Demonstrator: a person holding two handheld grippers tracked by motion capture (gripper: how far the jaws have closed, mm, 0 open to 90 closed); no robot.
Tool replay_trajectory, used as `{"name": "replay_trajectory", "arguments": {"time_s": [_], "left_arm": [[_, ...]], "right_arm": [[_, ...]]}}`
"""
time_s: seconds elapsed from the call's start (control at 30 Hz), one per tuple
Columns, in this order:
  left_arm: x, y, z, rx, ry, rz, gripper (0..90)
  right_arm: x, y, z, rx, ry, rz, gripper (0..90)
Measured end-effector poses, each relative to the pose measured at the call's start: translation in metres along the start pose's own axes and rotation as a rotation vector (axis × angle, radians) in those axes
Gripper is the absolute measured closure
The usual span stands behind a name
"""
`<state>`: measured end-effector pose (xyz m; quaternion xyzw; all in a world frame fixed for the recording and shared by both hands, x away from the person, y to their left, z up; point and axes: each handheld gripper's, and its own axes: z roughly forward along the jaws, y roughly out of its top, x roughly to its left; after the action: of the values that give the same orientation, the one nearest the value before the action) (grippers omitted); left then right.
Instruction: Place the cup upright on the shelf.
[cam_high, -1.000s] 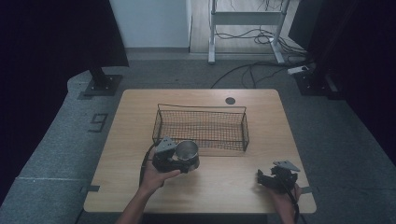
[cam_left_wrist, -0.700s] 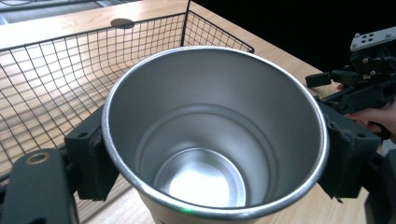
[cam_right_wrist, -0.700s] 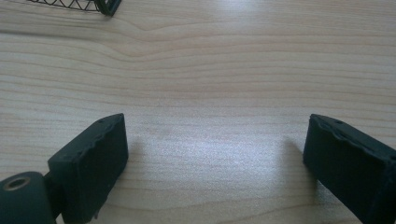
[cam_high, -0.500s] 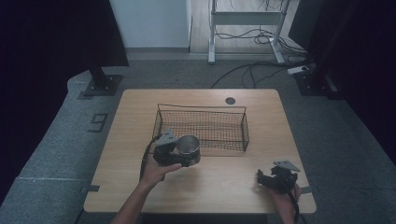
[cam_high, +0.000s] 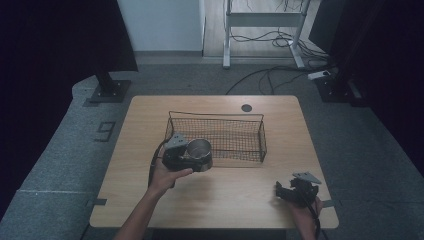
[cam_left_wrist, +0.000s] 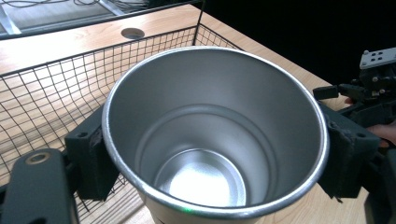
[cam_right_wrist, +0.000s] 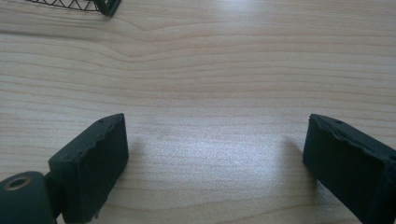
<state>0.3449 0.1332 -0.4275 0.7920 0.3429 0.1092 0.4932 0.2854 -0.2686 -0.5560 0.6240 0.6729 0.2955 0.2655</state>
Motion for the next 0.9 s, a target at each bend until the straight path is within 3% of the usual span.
{"name": "replay_trajectory", "arguments": {"time_s": [0.9], "left_arm": [[0.012,0.014,0.006,0.012,0.029,-0.001,16.2]], "right_arm": [[0.0,0.0,0.0,-0.001,-0.002,0.003,7.1]]}}
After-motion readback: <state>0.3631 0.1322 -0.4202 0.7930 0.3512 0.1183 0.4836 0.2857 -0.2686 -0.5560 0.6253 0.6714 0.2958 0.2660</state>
